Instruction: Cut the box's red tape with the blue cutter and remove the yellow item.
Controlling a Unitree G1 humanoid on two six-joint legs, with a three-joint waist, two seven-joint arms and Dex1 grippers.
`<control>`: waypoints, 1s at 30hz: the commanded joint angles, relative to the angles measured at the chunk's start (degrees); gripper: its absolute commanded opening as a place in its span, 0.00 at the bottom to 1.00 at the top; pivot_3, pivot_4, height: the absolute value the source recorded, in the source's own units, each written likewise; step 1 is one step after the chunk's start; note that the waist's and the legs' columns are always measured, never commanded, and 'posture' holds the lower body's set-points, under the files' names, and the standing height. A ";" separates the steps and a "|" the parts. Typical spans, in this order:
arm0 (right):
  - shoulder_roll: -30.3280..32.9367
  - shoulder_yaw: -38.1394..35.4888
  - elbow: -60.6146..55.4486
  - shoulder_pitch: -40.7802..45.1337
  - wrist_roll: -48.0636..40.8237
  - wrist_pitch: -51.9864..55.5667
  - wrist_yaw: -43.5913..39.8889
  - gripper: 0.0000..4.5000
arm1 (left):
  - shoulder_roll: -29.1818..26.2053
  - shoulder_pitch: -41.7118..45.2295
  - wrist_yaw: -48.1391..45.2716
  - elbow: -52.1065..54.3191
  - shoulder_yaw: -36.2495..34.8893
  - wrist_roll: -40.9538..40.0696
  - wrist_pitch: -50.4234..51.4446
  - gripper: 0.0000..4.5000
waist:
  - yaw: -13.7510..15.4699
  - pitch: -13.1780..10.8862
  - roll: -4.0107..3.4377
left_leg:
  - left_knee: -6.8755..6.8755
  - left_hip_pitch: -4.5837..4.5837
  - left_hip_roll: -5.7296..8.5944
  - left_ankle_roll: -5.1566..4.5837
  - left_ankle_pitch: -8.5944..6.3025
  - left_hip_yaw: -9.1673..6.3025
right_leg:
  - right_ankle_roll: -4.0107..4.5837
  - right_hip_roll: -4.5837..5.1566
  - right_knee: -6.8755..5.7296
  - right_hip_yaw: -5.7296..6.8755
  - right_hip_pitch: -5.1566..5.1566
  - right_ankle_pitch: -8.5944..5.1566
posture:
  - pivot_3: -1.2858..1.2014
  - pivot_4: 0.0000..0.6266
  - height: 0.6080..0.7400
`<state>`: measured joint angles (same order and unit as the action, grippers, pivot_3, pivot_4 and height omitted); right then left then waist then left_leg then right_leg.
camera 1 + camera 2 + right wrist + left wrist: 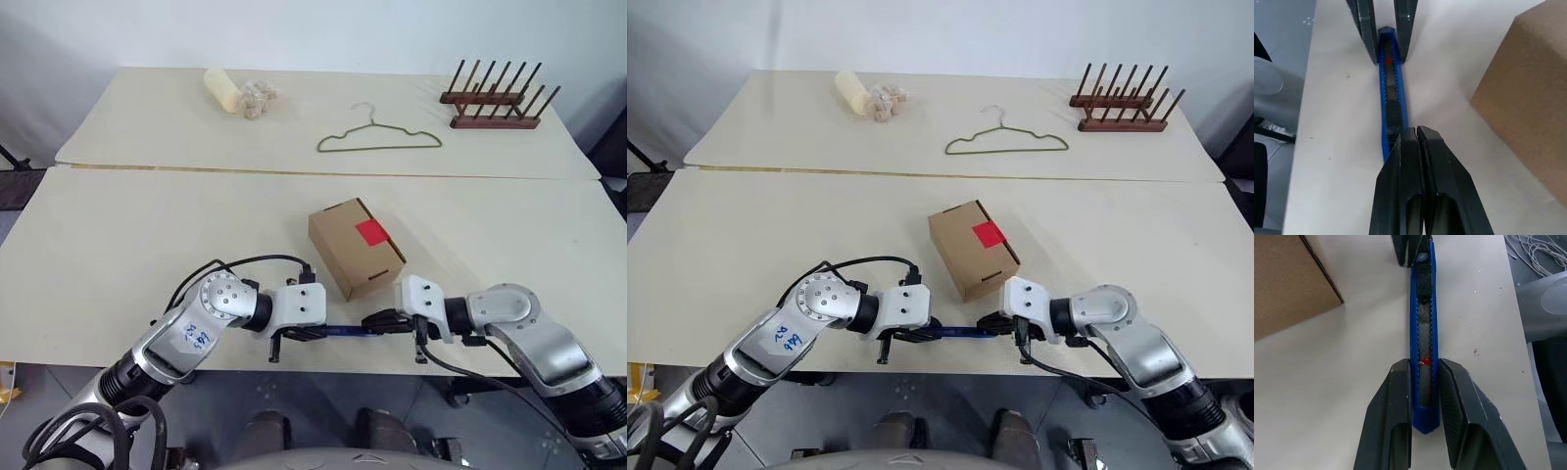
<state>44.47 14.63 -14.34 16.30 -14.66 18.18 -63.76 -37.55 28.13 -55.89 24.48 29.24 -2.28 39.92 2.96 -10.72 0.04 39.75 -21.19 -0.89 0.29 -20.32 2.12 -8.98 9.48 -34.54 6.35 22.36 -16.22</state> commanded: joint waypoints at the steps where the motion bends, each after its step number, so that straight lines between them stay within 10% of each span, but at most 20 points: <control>1: -0.20 0.92 1.94 -1.01 0.50 -3.75 -2.91 0.01 | -0.50 -1.23 -0.51 -1.35 2.63 1.04 1.13 0.10 | 0.00 0.02 0.00 | 0.00 0.00 0.00 0.00 0.00 0.00 | 0.00 0.00 0.00 0.00 0.00 0.00 | 0.52 0.24 1.00; 30: -4.43 4.37 15.55 -0.71 4.46 -16.61 -8.75 0.01 | -0.78 -1.41 -0.81 -0.50 2.83 0.96 1.23 0.10 | -0.45 0.52 0.26 | 0.02 0.22 -0.01 0.00 0.00 -0.01 | 0.00 0.00 0.02 0.01 -0.23 0.00 | 0.52 0.24 1.00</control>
<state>40.31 17.18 -3.38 16.72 -13.92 1.35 -73.07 -37.64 28.23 -55.86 24.07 29.70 -1.85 40.17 2.52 -10.20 0.30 39.77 -20.92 -0.91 0.29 -20.33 2.10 -8.98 9.47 -34.51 6.36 22.08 -16.22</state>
